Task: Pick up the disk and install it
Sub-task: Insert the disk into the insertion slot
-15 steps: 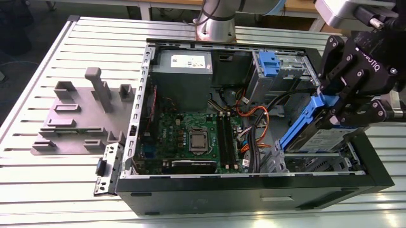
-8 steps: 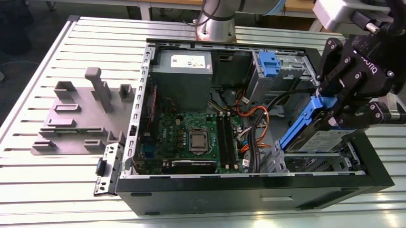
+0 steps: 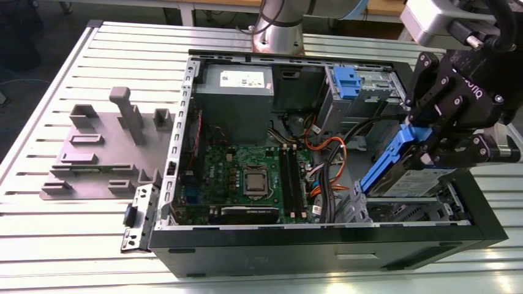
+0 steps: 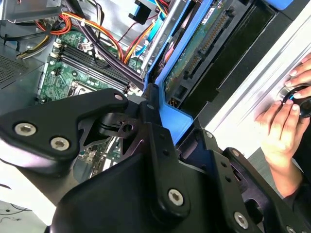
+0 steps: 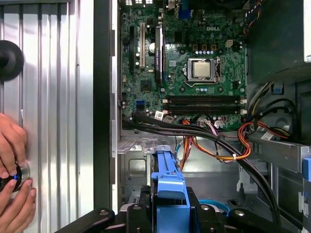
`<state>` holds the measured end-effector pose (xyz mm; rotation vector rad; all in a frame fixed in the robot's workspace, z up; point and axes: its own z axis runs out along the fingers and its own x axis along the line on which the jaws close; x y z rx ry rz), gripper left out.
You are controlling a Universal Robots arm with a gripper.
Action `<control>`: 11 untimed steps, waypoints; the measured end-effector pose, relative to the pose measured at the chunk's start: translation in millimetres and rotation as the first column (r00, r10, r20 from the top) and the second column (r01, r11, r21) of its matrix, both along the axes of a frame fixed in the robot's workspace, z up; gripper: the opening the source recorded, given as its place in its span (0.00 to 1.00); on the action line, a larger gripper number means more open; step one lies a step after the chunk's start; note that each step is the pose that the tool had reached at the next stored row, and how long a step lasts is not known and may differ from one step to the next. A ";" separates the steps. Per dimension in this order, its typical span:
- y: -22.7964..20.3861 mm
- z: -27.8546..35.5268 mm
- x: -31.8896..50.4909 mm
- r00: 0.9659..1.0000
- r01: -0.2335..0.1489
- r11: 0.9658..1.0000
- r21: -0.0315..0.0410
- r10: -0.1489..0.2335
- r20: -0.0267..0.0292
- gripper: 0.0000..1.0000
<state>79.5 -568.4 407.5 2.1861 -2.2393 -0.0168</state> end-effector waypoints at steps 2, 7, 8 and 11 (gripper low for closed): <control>0.0 -1.0 0.0 1.000 0.000 1.000 0.000 0.000 0.000 0.36; 0.0 -3.8 0.0 1.000 0.000 1.000 0.000 0.000 0.000 0.36; 0.0 -4.4 0.0 1.000 0.000 1.000 0.000 0.000 0.000 0.36; 0.0 -6.3 0.0 1.000 0.000 1.000 0.000 0.000 0.000 0.36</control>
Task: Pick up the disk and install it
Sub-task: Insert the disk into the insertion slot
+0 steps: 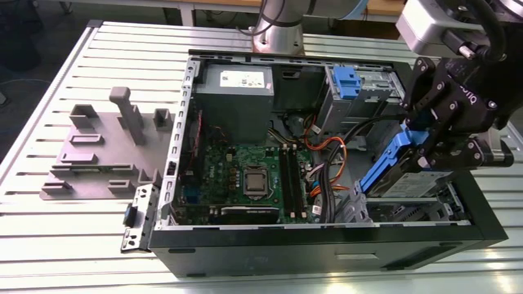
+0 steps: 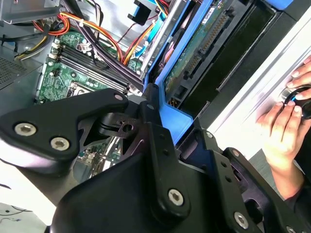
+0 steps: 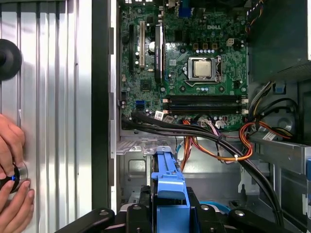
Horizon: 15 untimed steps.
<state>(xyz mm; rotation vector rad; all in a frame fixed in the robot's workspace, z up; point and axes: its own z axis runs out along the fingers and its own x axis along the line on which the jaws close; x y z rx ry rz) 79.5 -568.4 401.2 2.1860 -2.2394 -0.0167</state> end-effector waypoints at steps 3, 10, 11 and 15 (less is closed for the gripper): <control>0.0 -1.9 0.0 1.000 0.000 1.000 0.000 0.000 0.000 0.36; 0.0 -6.8 0.0 1.000 0.000 1.000 0.000 0.000 0.000 0.36; 0.0 -7.5 0.0 1.000 0.000 1.000 0.000 0.000 0.000 0.36; 0.0 -10.3 0.0 1.000 0.000 1.000 0.000 0.000 0.000 0.36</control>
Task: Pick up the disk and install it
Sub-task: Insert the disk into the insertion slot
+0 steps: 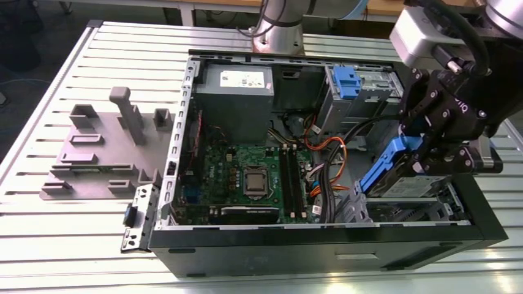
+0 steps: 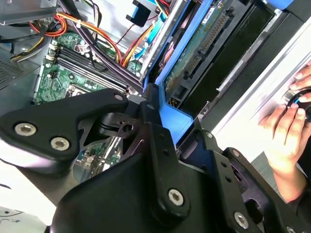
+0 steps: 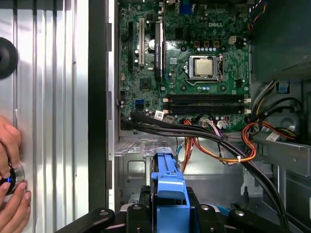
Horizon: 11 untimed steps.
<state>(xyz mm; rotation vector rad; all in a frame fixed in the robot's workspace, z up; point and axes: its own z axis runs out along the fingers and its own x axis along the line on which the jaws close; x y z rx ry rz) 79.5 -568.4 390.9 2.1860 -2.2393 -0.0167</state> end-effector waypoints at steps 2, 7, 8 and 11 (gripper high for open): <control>0.0 -1.4 0.0 1.000 0.000 1.000 0.000 0.000 0.000 0.36; 0.0 -4.9 0.0 1.000 0.000 1.000 0.000 0.000 0.000 0.36; 0.0 -5.6 0.0 1.000 0.000 1.000 0.000 0.000 0.000 0.36; 0.0 -7.6 0.0 1.000 0.000 1.000 0.000 0.000 0.000 0.36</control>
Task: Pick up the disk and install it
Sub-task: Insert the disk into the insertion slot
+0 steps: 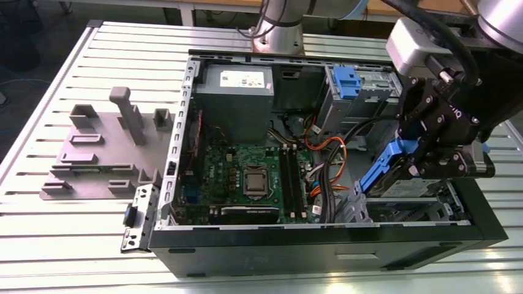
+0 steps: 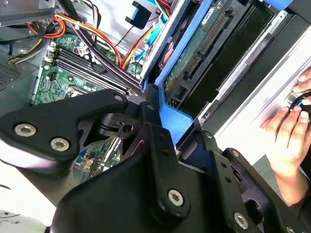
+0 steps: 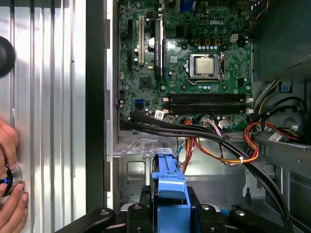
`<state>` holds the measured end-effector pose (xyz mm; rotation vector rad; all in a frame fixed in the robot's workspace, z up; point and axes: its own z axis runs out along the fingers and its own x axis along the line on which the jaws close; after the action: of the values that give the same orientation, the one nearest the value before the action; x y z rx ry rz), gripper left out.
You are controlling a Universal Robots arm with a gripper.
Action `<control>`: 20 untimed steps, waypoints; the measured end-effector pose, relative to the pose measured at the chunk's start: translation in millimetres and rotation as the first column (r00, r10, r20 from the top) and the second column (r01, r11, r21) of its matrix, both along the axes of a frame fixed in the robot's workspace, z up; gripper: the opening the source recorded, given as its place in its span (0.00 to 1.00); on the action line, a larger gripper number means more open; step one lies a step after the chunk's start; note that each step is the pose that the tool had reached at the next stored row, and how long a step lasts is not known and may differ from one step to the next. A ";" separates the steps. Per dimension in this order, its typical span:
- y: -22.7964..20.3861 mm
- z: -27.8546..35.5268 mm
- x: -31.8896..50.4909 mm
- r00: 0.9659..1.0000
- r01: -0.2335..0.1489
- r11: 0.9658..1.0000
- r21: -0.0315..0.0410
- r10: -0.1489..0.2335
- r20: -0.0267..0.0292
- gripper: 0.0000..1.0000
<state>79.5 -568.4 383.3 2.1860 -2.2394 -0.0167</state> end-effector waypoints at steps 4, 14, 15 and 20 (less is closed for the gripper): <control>0.0 -2.9 0.0 1.000 0.000 1.000 0.000 0.000 0.000 0.36; 0.0 -10.5 0.0 1.000 0.000 1.000 0.000 0.000 0.000 0.36; 0.0 -11.3 0.0 1.000 0.000 1.000 0.000 0.000 0.000 0.36; 0.0 -15.0 0.0 1.000 0.000 1.000 0.000 0.000 0.000 0.36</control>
<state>79.5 -568.4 368.3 2.1860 -2.2394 -0.0168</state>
